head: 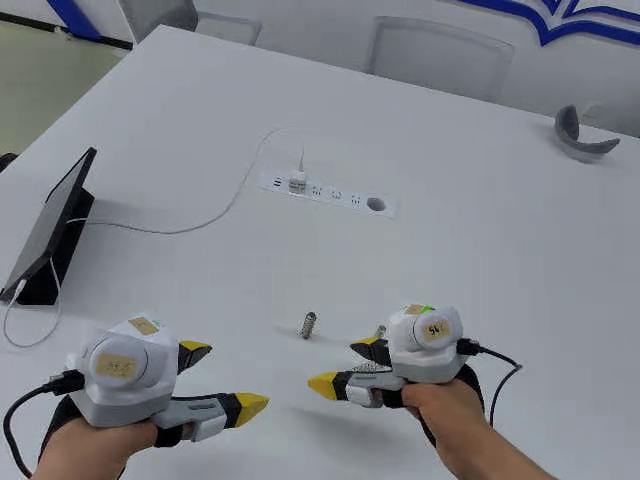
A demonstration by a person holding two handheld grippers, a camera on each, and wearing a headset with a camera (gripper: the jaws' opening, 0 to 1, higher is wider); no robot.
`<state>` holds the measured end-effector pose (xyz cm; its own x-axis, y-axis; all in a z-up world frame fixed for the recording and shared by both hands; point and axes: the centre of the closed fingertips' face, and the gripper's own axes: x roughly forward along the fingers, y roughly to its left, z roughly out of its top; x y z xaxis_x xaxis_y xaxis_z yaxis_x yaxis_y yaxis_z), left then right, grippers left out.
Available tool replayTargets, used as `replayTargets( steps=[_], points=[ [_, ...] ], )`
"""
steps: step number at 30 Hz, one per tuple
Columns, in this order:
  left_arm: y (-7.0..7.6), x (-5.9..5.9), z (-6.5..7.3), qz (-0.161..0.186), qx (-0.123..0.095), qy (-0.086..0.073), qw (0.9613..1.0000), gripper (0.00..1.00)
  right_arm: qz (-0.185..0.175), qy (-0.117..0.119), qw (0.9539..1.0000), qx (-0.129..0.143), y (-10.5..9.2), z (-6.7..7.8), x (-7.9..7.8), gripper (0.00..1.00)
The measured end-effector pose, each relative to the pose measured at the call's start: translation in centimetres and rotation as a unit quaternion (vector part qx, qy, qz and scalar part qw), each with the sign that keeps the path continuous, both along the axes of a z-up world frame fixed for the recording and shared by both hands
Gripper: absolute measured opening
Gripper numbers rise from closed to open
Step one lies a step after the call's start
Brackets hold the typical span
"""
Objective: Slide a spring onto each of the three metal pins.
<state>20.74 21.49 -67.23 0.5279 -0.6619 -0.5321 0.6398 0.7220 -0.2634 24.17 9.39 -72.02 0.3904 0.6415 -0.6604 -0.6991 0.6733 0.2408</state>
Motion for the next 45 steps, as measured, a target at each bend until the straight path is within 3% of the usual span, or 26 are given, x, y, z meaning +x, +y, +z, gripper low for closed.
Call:
replayTargets(
  steps=[10, 27, 45],
  points=[
    [-0.1, -0.1, -0.5, 0.002, 0.0, 0.005, 1.0, 0.65, -0.034, -0.004, 0.9994, 0.009, -2.6, 0.3, -0.9, 0.64],
    [-1.1, -0.2, -0.8, -0.012, 0.011, 0.007, 0.9998, 0.67, -0.066, -0.033, 0.9972, 0.015, -6.1, 2.5, -2.1, 0.76],
    [-3.0, 0.0, -0.8, -0.029, 0.023, 0.005, 0.9993, 0.67, -0.096, -0.046, 0.9942, 0.018, -10.2, 3.6, -3.0, 0.8]
  ],
)
